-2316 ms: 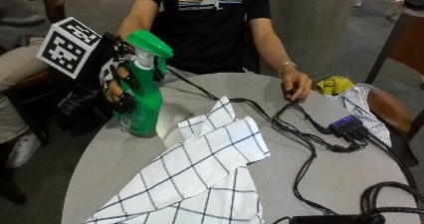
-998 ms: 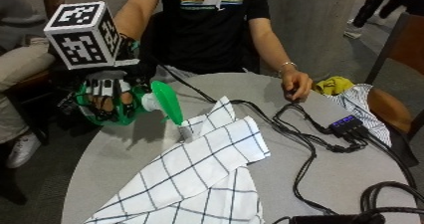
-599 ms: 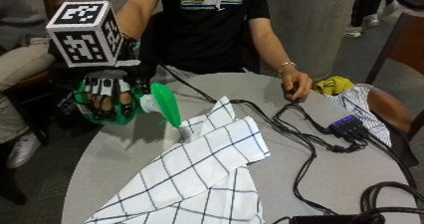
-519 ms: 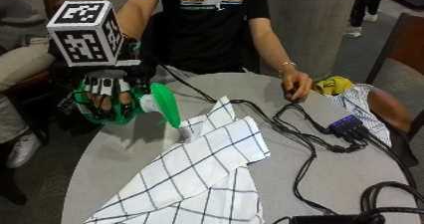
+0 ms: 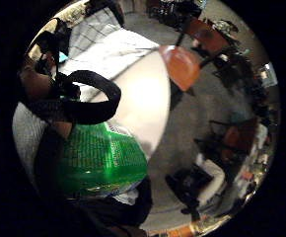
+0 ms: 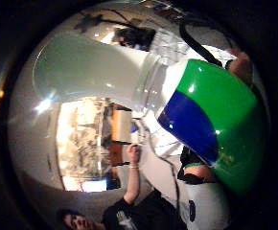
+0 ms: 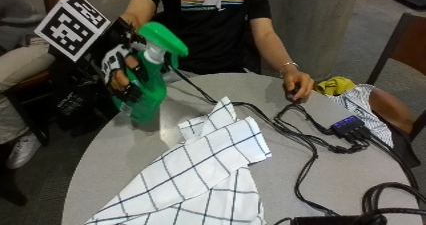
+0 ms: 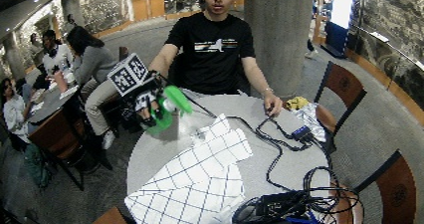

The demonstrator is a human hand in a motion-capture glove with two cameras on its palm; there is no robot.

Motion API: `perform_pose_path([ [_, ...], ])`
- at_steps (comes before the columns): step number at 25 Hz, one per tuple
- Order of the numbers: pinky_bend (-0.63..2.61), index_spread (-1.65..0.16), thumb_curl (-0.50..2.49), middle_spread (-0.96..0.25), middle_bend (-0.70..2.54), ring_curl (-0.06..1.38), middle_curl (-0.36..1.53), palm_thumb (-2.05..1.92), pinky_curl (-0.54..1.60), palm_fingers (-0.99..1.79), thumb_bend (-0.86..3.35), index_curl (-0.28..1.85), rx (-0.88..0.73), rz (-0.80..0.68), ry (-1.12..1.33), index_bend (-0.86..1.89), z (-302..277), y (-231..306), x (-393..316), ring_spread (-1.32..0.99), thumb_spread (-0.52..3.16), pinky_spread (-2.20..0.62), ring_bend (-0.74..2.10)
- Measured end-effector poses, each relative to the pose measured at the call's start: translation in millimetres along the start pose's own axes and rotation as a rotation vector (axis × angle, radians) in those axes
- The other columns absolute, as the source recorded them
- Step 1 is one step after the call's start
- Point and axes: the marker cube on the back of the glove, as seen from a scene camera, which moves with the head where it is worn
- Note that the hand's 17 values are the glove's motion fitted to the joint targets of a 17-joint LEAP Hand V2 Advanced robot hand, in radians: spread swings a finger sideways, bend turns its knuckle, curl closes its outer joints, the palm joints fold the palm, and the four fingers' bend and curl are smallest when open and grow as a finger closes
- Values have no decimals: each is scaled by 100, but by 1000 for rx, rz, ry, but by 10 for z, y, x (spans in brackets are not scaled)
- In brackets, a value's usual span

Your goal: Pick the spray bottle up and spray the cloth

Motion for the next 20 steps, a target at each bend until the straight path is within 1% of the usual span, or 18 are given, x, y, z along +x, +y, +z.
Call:
perform_pose_path([
  [3,50,-19,59,-1,29,41,46,94,34,112,-3,28,23,-111,-257,11,60,209,-221,-6,66,2,52],
  [4,50,-19,59,-1,29,41,46,94,34,112,-3,28,15,-167,-336,11,101,294,-315,-6,66,2,52],
  [7,50,-19,60,-1,29,41,47,94,34,112,-3,28,-23,-400,-533,11,303,524,-663,-6,66,2,52],
  [8,50,-19,60,-1,29,41,47,94,34,112,-3,28,-29,-446,-584,11,389,582,-806,-6,66,2,52],
  [11,50,-19,60,-1,29,41,47,94,34,112,-3,29,-41,-475,-688,12,685,769,-1234,-6,66,2,52],
  [13,50,-19,60,-1,29,41,47,94,34,112,-3,29,-69,-517,-713,12,916,928,-1443,-6,66,2,52],
  [16,50,-19,60,-2,28,41,47,94,34,112,-3,29,-128,-547,-698,12,1286,1100,-1672,-6,67,2,51],
  [20,49,-20,59,-2,28,40,47,93,34,110,-3,29,-164,-529,-649,13,1722,1165,-1814,-6,69,2,49],
])
